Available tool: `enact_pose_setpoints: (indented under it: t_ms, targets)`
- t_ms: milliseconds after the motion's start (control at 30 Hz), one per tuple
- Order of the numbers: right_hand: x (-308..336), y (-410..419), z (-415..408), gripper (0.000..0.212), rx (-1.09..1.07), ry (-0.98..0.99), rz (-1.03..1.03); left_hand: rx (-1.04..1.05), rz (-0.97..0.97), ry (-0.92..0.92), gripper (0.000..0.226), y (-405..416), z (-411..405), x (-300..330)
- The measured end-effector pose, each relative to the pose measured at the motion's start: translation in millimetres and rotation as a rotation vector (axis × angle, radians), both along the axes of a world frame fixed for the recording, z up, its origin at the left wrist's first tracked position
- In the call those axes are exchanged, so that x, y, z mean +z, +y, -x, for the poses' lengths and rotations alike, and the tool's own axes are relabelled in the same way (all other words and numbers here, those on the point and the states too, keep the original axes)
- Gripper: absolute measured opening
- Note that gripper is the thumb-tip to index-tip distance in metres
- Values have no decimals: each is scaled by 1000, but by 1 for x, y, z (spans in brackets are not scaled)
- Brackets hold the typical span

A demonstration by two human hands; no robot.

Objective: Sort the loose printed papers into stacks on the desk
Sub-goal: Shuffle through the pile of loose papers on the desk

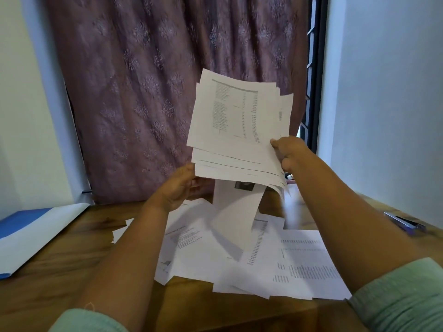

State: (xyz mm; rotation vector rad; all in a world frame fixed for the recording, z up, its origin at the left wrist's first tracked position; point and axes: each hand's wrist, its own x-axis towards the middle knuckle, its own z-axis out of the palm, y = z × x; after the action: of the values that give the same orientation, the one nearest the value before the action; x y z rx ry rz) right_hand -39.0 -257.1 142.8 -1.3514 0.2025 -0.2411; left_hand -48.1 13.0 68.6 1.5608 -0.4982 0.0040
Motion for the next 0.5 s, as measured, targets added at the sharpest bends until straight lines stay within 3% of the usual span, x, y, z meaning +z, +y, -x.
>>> enact_pose_setpoints:
  t_ms: [100, 200, 300, 400, 500]
  targets:
    - [-2, -1, 3, 32, 84, 52, -49, 88, -78, -39, 81, -4, 0, -3]
    - [2, 3, 8, 29, 171, 24, -51, 139, -94, 38, 104, -11, -2, -6]
    - [-2, 5, 7, 31, 219, 40, -56, -27, -25, 148, 83, -11, 0, -16]
    - [-20, 7, 5, 34, 221, 98, -28, -185, 199, 322, 60, -8, 11, -24]
    - [-49, 7, 7, 33, 211, 123, -17, -67, 233, 270, 16, -6, 24, -25]
